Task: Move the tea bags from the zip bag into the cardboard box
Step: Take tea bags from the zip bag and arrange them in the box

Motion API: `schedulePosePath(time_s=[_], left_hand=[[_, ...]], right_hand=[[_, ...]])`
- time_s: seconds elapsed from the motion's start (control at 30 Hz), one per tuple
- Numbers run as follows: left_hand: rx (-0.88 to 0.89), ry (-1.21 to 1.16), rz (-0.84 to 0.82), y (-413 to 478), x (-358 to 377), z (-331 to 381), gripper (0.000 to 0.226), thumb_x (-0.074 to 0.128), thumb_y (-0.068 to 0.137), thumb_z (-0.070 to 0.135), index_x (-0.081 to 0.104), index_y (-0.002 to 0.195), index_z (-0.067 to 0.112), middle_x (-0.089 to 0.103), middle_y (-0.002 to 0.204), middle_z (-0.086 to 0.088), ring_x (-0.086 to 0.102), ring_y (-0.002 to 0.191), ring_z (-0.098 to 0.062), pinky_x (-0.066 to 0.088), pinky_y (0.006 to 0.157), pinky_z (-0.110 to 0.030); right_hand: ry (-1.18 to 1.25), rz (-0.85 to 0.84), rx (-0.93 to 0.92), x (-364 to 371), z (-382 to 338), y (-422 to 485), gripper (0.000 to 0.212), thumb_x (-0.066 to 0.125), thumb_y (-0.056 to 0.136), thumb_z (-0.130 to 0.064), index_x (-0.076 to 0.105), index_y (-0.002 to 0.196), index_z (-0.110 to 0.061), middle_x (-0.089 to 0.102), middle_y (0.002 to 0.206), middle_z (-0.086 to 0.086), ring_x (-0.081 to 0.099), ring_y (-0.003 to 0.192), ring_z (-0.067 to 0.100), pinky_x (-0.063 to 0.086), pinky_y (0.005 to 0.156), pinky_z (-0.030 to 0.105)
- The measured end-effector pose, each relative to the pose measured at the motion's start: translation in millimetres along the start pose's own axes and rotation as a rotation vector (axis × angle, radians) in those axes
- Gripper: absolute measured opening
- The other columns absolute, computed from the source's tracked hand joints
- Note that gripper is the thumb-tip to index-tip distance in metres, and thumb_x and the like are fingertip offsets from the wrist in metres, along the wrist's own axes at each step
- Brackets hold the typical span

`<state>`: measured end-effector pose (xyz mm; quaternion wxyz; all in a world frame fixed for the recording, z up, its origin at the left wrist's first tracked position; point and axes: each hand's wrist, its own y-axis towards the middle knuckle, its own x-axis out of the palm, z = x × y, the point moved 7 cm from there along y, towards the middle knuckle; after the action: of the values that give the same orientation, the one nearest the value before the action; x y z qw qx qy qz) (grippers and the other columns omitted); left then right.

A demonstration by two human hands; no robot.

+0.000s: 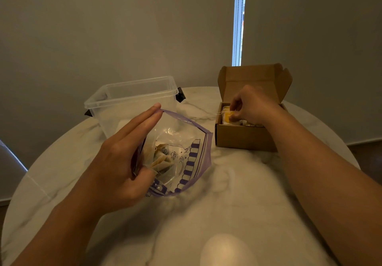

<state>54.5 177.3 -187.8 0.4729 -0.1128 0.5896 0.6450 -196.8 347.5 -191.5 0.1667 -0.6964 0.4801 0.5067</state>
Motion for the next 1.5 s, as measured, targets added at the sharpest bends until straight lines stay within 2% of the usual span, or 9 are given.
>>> schedulePosePath(time_s=[0.13,0.37,0.57,0.73,0.87,0.97,1.1,1.37,1.5], left_hand=[[-0.003,0.000,-0.003,0,0,0,0.079,0.049,0.077,0.027,0.033,0.153,0.011,0.032,0.160,0.007,0.037,0.143,-0.014,0.057,0.092,-0.047],[-0.015,0.003,0.000,0,0,0,0.079,0.048,0.077,0.028,0.034,0.152,0.011,0.033,0.159,0.006,0.038,0.143,-0.016,0.056,0.091,-0.051],[-0.029,0.013,0.004,1,-2,1,0.081,0.047,0.075,0.027,0.034,0.153,0.012,0.032,0.160,0.008,0.037,0.144,-0.014,0.056,0.092,-0.051],[-0.053,0.039,0.030,4,-2,-2,0.079,0.053,0.077,0.019,0.033,0.153,0.010,0.032,0.160,0.005,0.031,0.146,-0.010,0.052,0.099,-0.050],[-0.035,0.071,0.032,7,1,0,0.082,0.056,0.073,0.008,0.035,0.151,0.006,0.034,0.159,0.000,0.030,0.147,-0.010,0.040,0.112,-0.041],[-0.031,0.077,0.035,7,2,2,0.079,0.050,0.074,0.018,0.035,0.151,0.004,0.035,0.158,-0.003,0.030,0.147,-0.012,0.033,0.116,-0.032],[-0.037,0.090,0.022,7,4,2,0.082,0.046,0.073,0.023,0.034,0.151,0.004,0.034,0.158,-0.003,0.029,0.147,-0.011,0.029,0.118,-0.025],[-0.047,0.085,0.022,7,2,4,0.084,0.045,0.069,0.023,0.035,0.151,0.006,0.033,0.159,-0.001,0.028,0.147,-0.009,0.027,0.117,-0.021],[-0.048,0.090,0.015,7,2,3,0.087,0.052,0.067,0.007,0.035,0.152,0.008,0.032,0.159,0.001,0.028,0.145,-0.002,0.028,0.112,-0.013]], right_hand=[[-0.030,0.029,0.018,0,3,1,0.027,0.082,0.075,-0.019,0.073,0.100,-0.013,0.068,0.097,0.006,0.062,0.089,0.019,0.046,0.065,0.024],[-0.050,0.105,0.003,-12,3,-6,0.025,0.079,0.078,-0.020,0.073,0.100,-0.010,0.066,0.091,0.002,0.057,0.080,0.013,0.036,0.054,0.017],[-0.011,0.287,-0.146,-53,-35,-45,0.014,0.077,0.081,-0.016,0.075,0.095,-0.014,0.070,0.088,0.000,0.065,0.081,0.012,0.053,0.072,0.025],[0.255,0.008,-0.339,-38,-98,-96,0.014,0.077,0.078,-0.025,0.075,0.092,-0.026,0.070,0.082,-0.016,0.067,0.074,-0.001,0.057,0.068,0.015],[0.090,-0.224,-0.475,5,-145,-122,0.022,0.071,0.085,-0.023,0.072,0.107,-0.025,0.069,0.094,-0.013,0.066,0.085,0.003,0.056,0.077,0.015],[-0.075,-0.264,-0.548,35,-161,-121,0.025,0.067,0.090,-0.019,0.070,0.115,-0.021,0.069,0.106,0.000,0.063,0.094,0.014,0.056,0.083,0.029],[-0.202,-0.232,-0.524,67,-164,-104,0.036,0.071,0.087,-0.018,0.063,0.122,-0.021,0.064,0.111,0.006,0.061,0.091,0.021,0.052,0.074,0.028],[-0.189,-0.138,-0.581,81,-170,-98,0.019,0.068,0.088,-0.012,0.068,0.107,-0.011,0.062,0.096,0.009,0.062,0.085,0.023,0.050,0.071,0.029],[-0.238,-0.148,-0.577,80,-169,-94,0.011,0.068,0.086,-0.008,0.069,0.097,-0.012,0.052,0.082,0.005,0.056,0.073,0.023,0.052,0.068,0.033]])
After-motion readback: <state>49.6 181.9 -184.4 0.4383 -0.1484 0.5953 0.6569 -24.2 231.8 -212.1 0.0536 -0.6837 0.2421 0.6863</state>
